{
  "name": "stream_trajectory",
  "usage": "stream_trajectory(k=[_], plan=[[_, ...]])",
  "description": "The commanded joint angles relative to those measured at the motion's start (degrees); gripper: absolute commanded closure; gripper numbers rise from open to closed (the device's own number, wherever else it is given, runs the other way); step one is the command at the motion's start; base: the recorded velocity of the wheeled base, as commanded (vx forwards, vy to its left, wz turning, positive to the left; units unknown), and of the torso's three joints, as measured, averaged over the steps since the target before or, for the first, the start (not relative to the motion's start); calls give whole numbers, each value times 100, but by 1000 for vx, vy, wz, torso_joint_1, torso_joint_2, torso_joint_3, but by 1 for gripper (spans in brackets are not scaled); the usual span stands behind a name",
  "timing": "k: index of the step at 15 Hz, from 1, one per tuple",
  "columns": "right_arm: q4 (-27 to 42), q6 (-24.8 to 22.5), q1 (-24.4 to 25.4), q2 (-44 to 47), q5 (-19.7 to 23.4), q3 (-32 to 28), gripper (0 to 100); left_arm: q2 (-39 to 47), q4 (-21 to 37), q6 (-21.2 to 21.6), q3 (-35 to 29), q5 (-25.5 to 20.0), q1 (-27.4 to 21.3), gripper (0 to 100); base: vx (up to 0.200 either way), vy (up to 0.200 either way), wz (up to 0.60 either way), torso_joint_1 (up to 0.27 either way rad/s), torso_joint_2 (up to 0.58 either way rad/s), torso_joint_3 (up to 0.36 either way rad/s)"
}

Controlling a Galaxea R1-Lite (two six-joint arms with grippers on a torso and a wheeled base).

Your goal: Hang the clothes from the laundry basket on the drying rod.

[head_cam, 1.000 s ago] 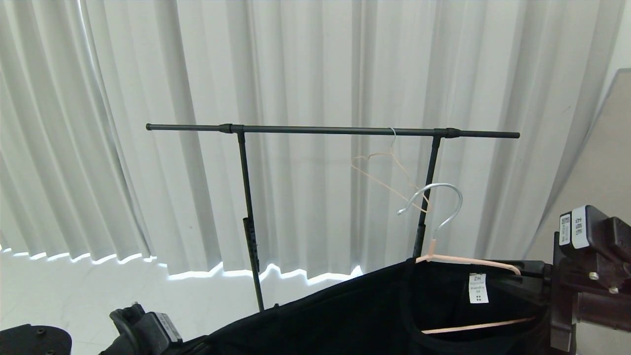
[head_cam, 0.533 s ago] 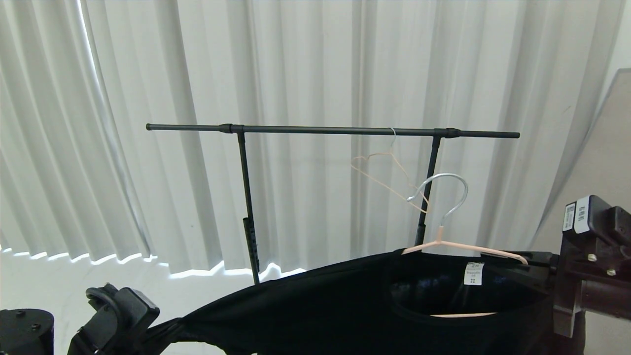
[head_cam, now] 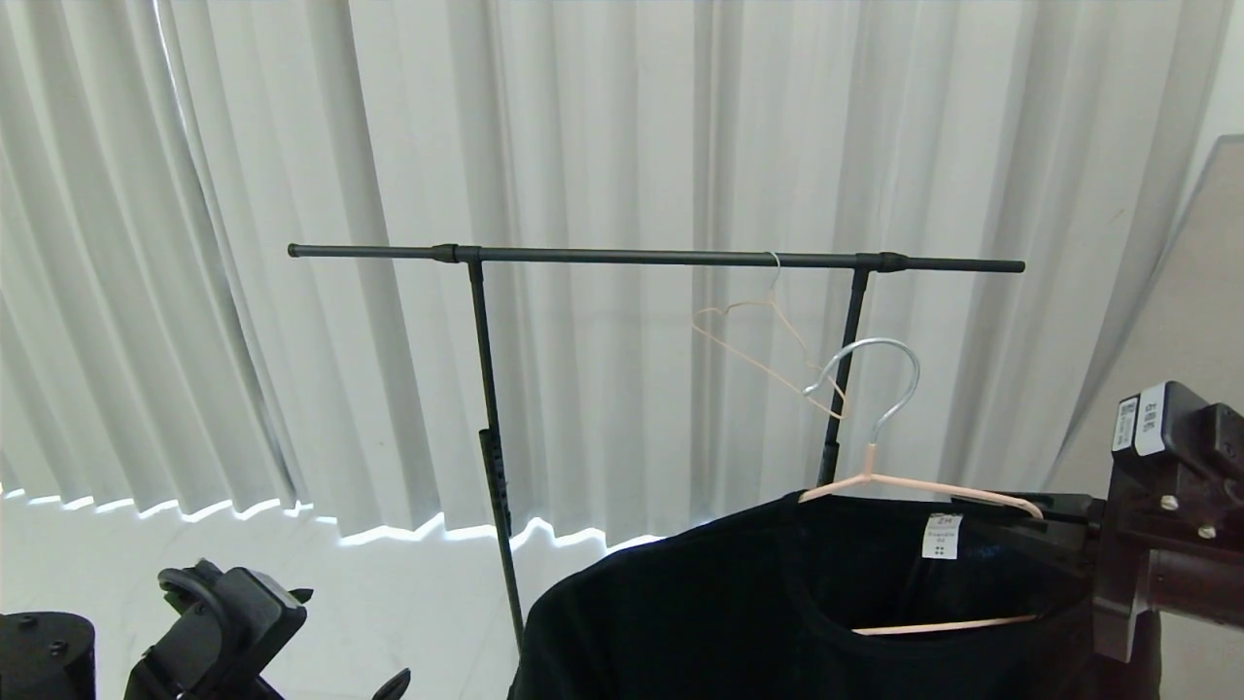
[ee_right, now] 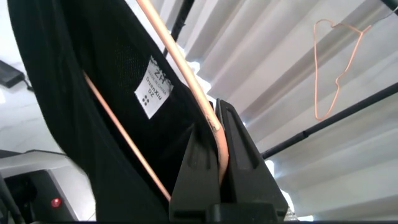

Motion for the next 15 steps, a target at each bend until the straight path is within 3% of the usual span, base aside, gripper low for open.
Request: stream_trajectory(k=[1, 4, 10, 12, 15], plan=[[-1, 38, 3, 29, 5, 6, 100, -11, -4, -3, 3, -4, 6, 0, 0, 0, 0, 0, 0, 0], [-1, 74, -120, 29, -38, 24, 100, -20, -4, -29, -14, -4, 24, 0, 0, 0, 0, 0, 0, 0], [7, 74, -692, 47, -82, 41, 100, -328, -13, -504, -217, -4, 24, 0, 0, 0, 0, 0, 0, 0], [34, 65, -982, 64, -144, 85, 100, -301, -13, -1049, -665, 58, 24, 0, 0, 0, 0, 0, 0, 0], [34, 65, -1017, 143, -557, 156, 100, -240, -13, -1260, -937, 435, 24, 0, 0, 0, 0, 0, 0, 0]])
